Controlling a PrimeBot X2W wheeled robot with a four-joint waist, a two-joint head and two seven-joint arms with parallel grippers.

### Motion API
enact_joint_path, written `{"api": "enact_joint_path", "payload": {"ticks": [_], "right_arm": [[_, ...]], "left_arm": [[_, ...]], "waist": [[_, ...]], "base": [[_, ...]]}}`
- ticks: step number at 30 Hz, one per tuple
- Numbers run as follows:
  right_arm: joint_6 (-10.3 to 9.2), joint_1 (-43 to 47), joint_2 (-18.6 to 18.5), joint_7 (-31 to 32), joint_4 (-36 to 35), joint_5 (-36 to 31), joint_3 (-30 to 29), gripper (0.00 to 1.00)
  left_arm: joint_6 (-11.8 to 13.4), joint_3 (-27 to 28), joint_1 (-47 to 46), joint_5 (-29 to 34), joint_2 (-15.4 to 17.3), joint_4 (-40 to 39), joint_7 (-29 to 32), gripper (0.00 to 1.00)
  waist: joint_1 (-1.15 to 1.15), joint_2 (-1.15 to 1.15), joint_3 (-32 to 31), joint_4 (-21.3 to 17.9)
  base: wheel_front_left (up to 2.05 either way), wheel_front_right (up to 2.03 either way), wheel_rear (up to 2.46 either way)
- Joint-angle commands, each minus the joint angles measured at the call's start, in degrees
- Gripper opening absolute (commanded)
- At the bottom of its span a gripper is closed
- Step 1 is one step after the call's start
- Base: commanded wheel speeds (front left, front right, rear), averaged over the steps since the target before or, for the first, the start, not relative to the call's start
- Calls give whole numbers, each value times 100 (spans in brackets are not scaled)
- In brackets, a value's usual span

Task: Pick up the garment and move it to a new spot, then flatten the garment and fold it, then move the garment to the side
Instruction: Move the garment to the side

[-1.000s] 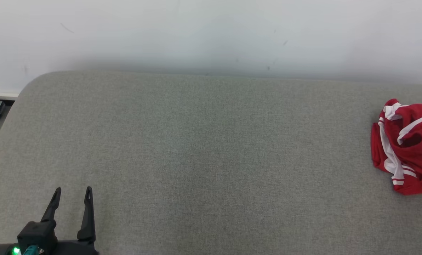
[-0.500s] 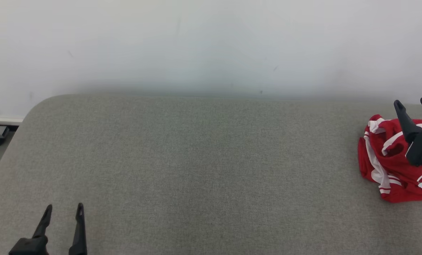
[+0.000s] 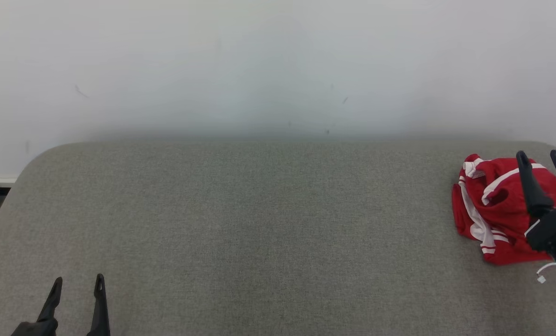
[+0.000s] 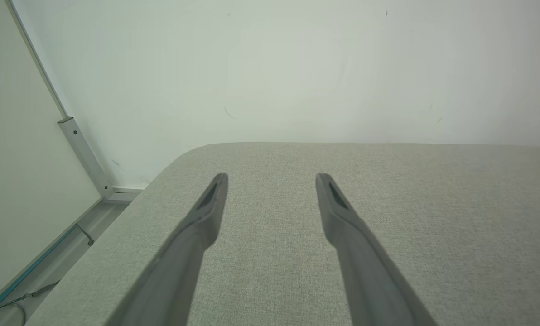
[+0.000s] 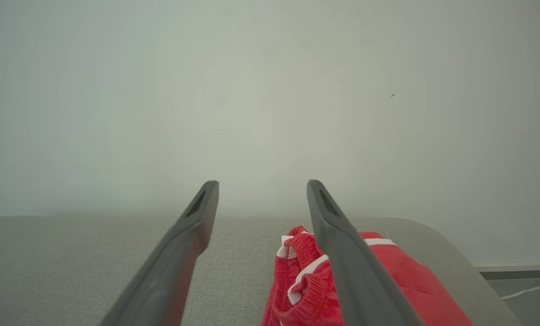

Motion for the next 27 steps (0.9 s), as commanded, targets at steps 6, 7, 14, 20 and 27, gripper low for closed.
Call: {"api": "enact_joint_path", "payload": {"ticks": [6,7,14,20,27], "right_arm": [[-14,1059,612,-24,-690,-757,-1101,100],[-14,1186,718,-25,-801,-799,-1226,100],[-14,2042,1353,32,-1549,-1353,-1840,100],[-14,2478,1750,121,-2121,-2110,-2061,100],[-14,2747,2063,266,-2324,-2650,-2227,100]], "left_arm": [[91,64,166,-94,54,-56,-16,100],[97,77,173,-101,65,-59,-19,100],[139,170,245,-153,105,-112,-44,100],[141,177,285,-168,121,-137,-50,100],[176,151,301,-156,139,-100,-43,100]], "waist": [[0,0,-105,-104],[0,0,-115,-115],[0,0,-161,-204],[0,0,-182,-253],[0,0,-245,-254]], "base": [[0,0,0],[0,0,0],[0,0,0],[0,0,0],[0,0,0]]}}
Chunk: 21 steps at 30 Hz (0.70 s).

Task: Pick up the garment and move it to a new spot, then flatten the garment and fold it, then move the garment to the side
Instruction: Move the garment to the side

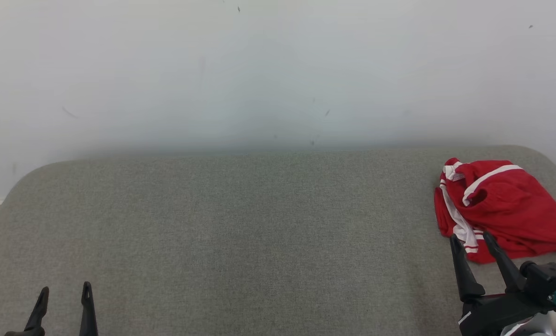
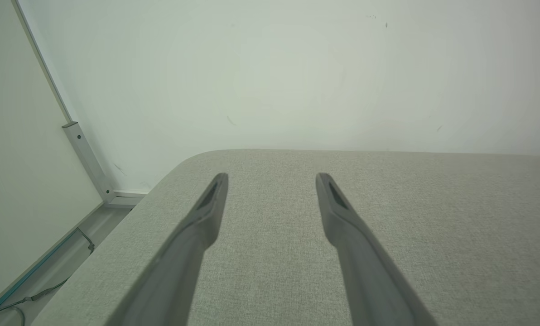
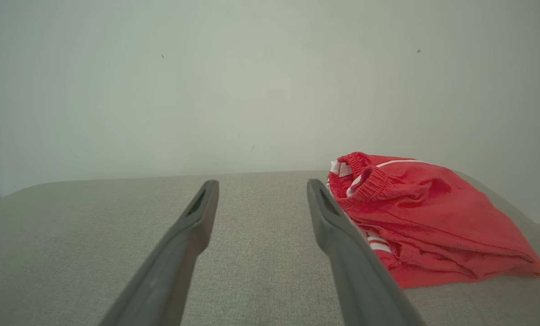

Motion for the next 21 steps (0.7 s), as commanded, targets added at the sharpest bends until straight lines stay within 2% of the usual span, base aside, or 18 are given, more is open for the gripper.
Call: {"api": "enact_joint_path", "payload": {"ticks": [1,9,21], "right_arm": [[-14,21,-5,0,-39,-68,-49,100],[-13,124,161,128,-212,-204,-126,100],[-14,153,217,197,-317,-293,-207,100]], "left_arm": [[25,27,46,-11,41,-13,-28,100],[-35,35,96,-109,48,-83,-29,100],[-48,57,123,-193,29,-188,-49,100]], "waist": [[0,0,-5,2],[0,0,-25,-19],[0,0,-44,-38]], "base": [[0,0,0],[0,0,0],[0,0,0]]}}
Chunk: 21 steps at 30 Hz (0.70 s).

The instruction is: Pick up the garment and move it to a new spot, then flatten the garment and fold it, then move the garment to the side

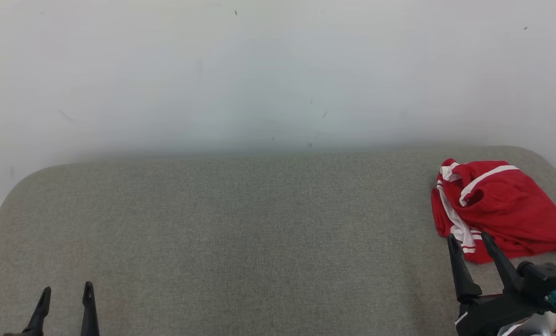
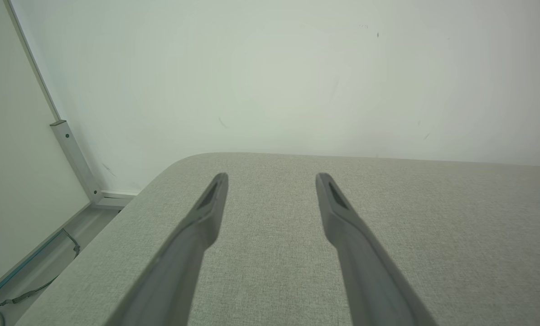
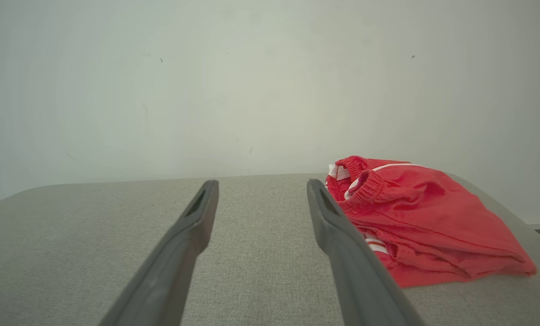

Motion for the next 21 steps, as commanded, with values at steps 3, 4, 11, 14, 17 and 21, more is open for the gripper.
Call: {"api": "enact_joint_path", "payload": {"ticks": [3,4,11,14,17,21], "right_arm": [[-14,39,17,1,-30,-51,-37,100],[-13,41,20,2,-33,-52,-38,100],[-14,39,37,15,-36,-73,-28,100],[0,45,67,16,77,5,-15,0],[0,164,119,48,221,79,-13,0],[0,125,132,158,221,394,-65,0]], "left_arm": [[-6,28,51,-56,34,-42,-48,100],[-8,38,50,-60,31,-51,-48,100],[-33,41,66,-71,48,-97,-51,100],[-60,-10,46,-17,-78,-11,-21,0],[-85,-67,126,-77,-244,94,-10,0],[-193,27,106,-359,-330,98,49,0]], "waist": [[0,0,0,11],[0,0,2,15],[0,0,16,42],[0,0,18,44],[1,0,21,45],[1,0,33,48]], "base": [[0,0,0],[0,0,0],[0,0,0],[0,0,0],[0,0,0],[0,0,0]]}}
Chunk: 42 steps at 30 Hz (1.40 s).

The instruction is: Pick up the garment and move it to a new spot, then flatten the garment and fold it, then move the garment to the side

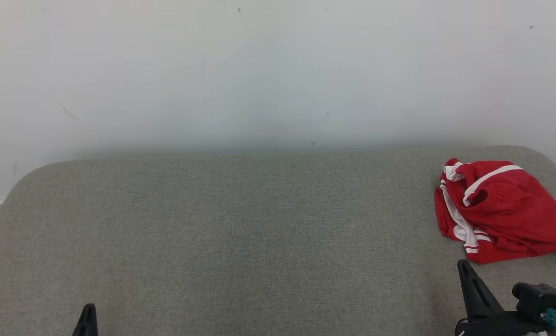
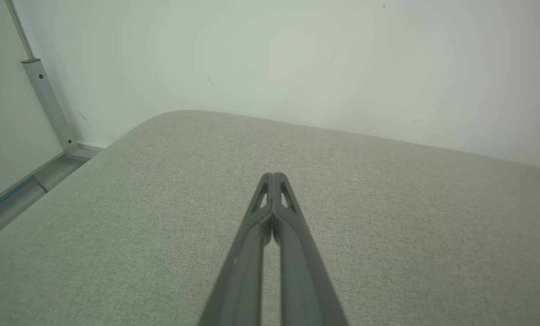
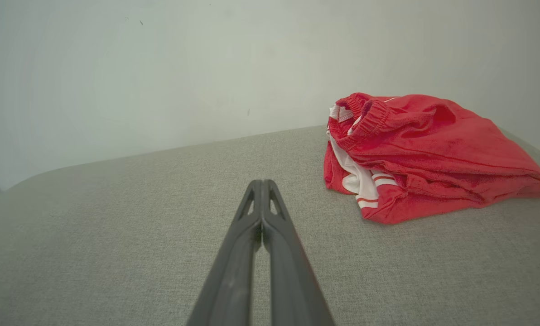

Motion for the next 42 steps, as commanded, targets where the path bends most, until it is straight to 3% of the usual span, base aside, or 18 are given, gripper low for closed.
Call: {"api": "enact_joint_path", "payload": {"ticks": [1,42], "right_arm": [[0,-164,-30,54,-101,259,-67,0],[-4,-361,113,1027,-329,3757,-385,0]], "left_arm": [[-69,138,-100,-206,30,-66,39,0],[-1343,1196,-468,-3226,-938,217,733,0]], "waist": [[0,0,6,1],[-1,0,178,48]], "base": [[0,0,0],[0,0,0]]}}
